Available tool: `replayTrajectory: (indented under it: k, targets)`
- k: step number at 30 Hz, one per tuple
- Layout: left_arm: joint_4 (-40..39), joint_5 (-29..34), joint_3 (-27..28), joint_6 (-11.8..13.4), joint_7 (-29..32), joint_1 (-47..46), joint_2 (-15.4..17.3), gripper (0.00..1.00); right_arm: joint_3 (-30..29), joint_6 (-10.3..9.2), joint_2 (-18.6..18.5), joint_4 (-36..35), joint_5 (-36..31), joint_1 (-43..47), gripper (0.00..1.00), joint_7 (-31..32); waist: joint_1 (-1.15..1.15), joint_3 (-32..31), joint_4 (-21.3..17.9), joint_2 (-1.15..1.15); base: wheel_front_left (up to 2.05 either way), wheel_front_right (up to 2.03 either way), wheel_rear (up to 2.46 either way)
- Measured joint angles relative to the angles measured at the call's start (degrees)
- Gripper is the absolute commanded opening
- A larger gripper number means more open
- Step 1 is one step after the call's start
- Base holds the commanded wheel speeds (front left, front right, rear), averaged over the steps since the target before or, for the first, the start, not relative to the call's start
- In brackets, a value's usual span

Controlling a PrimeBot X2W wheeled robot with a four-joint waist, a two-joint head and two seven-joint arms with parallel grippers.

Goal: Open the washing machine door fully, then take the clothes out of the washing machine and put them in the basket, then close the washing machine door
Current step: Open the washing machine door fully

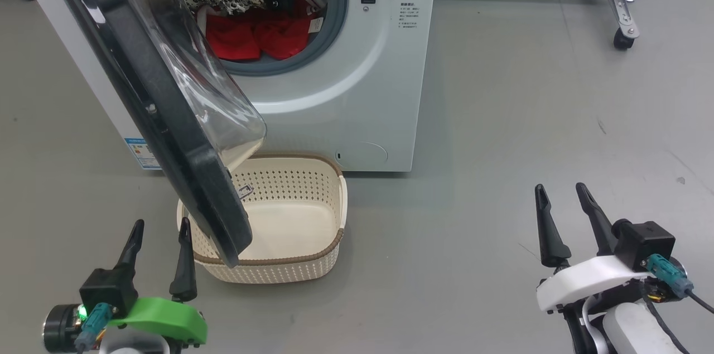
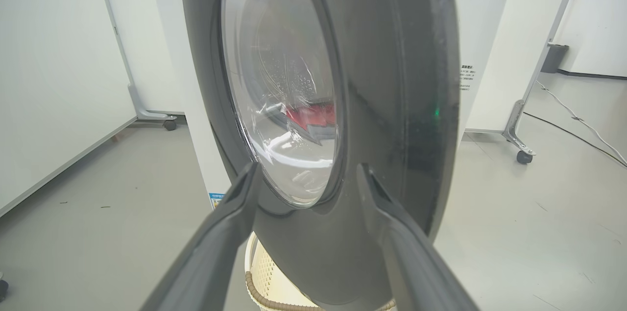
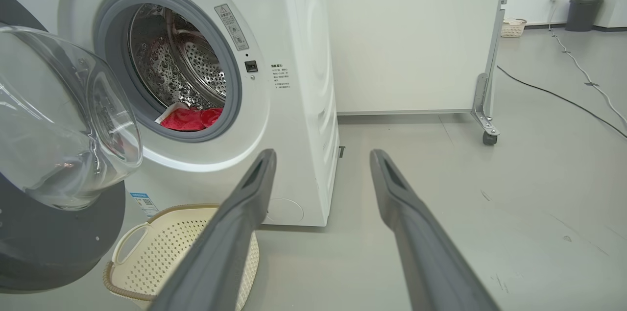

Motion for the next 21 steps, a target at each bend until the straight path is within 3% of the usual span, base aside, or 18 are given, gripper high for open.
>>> replayTrajectory:
  k: [21]
  targets:
    - [0.3,0.3,0.3,0.0,0.0,0.2,-0.1,1.00,-2.3,2.11,2.1,-0.2,-2.8,1.3,1.00,0.0,0.00,0.3,-0.5,0.00,0.00,0.00,0.00]
